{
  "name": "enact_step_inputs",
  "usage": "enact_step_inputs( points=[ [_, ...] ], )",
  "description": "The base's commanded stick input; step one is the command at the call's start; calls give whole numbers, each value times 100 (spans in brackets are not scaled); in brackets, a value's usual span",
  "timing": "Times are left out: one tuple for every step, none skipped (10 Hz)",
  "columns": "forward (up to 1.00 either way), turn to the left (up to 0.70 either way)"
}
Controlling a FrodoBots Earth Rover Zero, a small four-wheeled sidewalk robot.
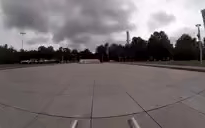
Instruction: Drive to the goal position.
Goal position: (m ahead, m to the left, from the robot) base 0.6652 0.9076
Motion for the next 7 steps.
enact_step_inputs(
  points=[
    [100, 0],
    [100, 0],
    [100, 0],
    [100, 0],
    [100, 0],
    [100, 0],
    [100, 0]
  ],
)
